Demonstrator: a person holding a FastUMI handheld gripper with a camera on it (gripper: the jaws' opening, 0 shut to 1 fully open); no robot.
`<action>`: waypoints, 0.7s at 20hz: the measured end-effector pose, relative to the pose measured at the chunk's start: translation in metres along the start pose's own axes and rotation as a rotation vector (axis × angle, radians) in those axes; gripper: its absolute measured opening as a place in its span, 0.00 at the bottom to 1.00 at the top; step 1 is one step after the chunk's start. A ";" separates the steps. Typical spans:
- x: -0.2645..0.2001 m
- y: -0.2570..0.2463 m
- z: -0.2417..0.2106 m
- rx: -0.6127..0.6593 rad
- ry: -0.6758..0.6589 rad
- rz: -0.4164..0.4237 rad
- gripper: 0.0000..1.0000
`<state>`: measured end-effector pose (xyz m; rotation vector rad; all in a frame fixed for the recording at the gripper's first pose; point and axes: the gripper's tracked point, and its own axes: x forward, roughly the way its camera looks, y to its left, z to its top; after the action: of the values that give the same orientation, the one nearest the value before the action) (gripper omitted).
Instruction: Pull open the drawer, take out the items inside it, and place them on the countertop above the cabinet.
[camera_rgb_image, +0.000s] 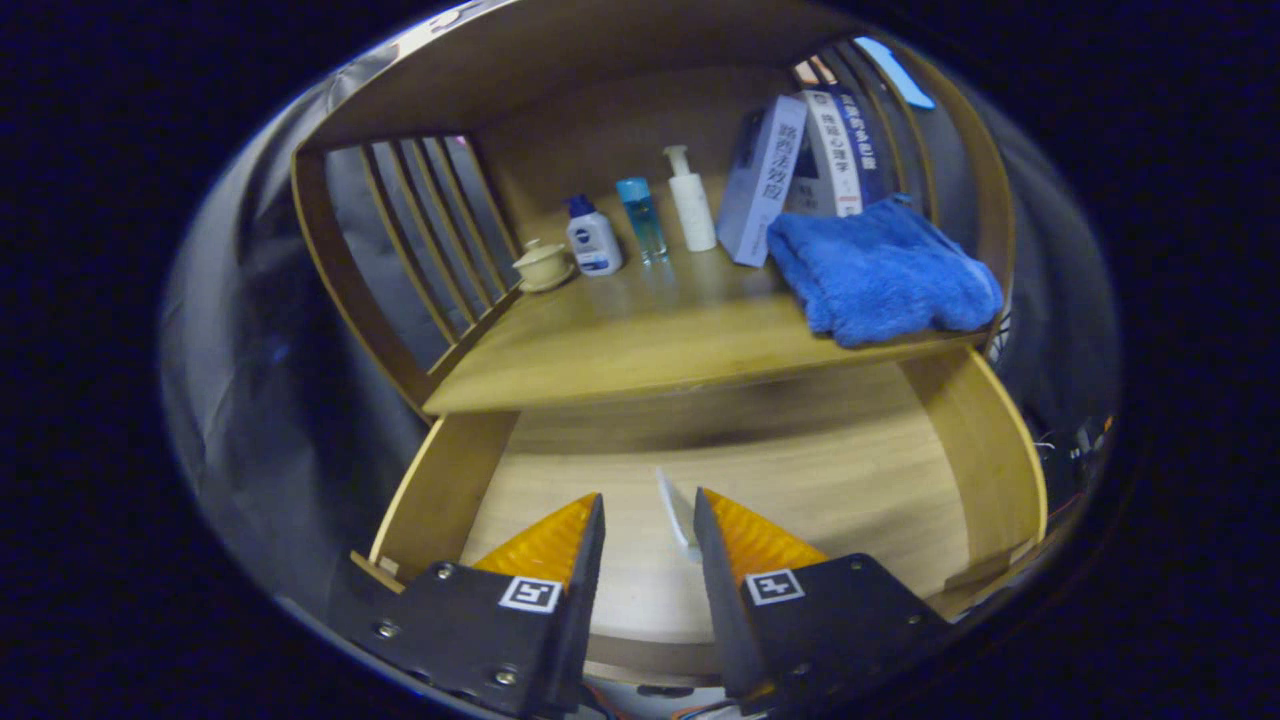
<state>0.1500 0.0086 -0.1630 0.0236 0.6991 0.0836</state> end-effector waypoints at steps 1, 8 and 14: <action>0.007 -0.006 -0.004 -0.012 0.019 -0.027 0.56; 0.014 -0.006 -0.010 0.006 0.046 -0.042 0.07; -0.030 0.016 0.062 -0.022 -0.151 0.002 0.07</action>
<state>0.1659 0.0226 -0.0960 0.0090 0.5467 0.0909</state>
